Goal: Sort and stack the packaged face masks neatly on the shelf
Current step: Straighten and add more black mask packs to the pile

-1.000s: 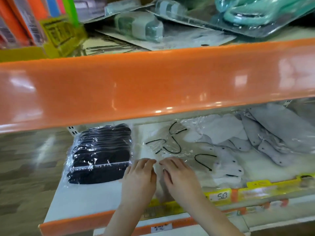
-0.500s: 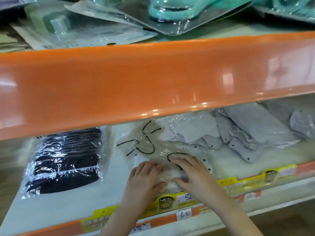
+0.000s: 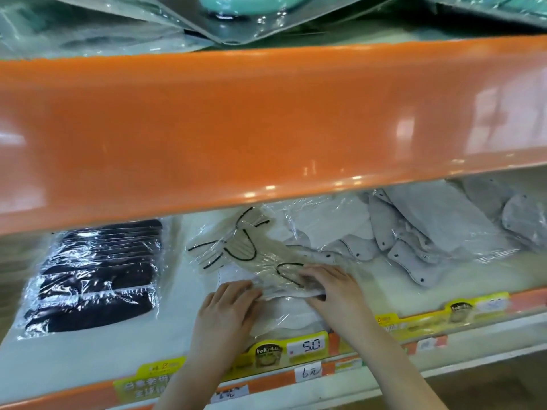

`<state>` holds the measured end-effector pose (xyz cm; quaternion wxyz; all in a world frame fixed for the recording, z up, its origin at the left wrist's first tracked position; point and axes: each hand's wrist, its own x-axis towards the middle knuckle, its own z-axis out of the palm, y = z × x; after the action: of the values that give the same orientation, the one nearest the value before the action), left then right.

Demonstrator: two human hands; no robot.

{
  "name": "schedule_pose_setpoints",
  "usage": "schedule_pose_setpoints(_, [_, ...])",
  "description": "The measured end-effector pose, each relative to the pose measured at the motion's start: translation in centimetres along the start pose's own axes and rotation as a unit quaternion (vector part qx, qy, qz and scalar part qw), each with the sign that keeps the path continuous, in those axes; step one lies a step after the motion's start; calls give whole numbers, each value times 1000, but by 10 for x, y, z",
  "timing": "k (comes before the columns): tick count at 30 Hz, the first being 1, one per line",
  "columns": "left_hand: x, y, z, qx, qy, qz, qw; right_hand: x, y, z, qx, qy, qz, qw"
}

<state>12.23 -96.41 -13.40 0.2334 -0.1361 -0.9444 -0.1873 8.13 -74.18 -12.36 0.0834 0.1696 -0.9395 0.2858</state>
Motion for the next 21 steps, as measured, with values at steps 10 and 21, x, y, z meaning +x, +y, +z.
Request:
schedule_pose_setpoints(10, [1, -1, -16, -162, 77, -216, 960, -3, 5, -3, 16, 111, 23, 993])
schedule_pose_setpoints(21, [8, 9, -30, -337, 64, -336, 877, -2, -3, -29, 371, 134, 229, 890])
